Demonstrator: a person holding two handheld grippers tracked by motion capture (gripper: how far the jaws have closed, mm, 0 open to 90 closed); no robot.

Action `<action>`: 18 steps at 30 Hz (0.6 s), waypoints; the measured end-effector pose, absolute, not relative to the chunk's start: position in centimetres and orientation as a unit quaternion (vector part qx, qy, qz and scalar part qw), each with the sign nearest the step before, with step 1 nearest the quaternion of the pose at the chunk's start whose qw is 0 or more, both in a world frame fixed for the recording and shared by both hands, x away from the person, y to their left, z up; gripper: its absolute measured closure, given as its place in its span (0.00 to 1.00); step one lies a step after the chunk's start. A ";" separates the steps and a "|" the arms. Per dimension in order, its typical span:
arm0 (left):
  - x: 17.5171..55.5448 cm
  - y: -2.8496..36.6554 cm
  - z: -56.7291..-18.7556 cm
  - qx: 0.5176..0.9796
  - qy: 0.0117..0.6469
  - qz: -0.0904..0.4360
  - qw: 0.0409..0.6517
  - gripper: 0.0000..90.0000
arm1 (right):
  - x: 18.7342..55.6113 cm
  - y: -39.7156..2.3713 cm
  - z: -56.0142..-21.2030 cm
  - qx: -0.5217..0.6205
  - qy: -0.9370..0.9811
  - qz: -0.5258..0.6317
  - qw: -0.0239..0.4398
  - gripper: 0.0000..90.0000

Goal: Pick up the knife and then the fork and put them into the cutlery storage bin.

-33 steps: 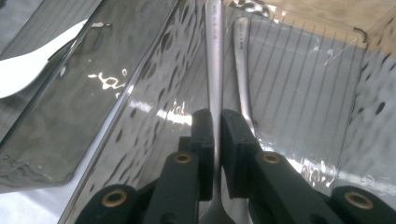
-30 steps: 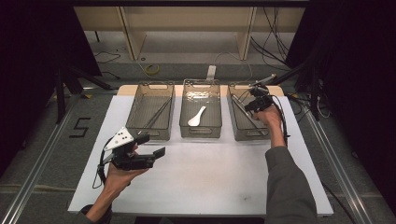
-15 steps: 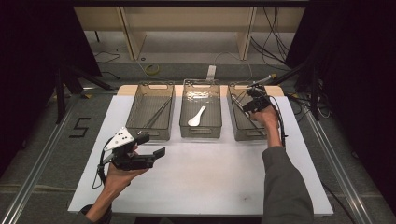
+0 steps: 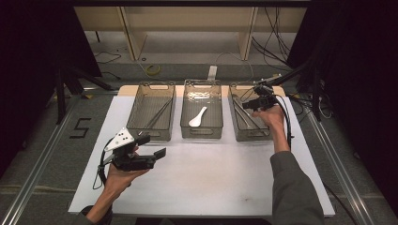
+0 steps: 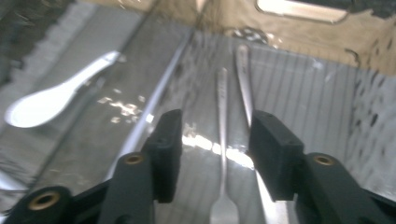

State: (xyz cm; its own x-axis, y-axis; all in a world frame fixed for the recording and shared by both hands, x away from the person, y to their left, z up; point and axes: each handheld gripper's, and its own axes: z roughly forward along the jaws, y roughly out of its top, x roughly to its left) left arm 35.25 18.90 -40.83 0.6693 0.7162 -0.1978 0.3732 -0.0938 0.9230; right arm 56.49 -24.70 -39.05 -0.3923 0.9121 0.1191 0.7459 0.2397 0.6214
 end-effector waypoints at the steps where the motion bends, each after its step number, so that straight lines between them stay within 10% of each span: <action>1: 35.3 18.9 -40.8 0.724 0.376 0.153 0.558 0.17 | 56.3 -24.6 -38.8 0.531 0.776 0.312 0.136 0.58; 18: 35.3 18.9 -40.9 0.723 0.379 0.148 0.559 0.17 | 53.7 -23.3 -37.8 0.500 0.770 0.376 0.125 0.40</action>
State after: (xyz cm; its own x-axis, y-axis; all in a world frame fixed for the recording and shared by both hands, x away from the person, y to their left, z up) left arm 35.33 18.92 -40.93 0.6684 0.7134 -0.2104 0.3832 -0.0878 0.9195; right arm 53.68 -23.30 -37.84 -0.4681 0.8643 0.1842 0.6766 0.2164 0.7038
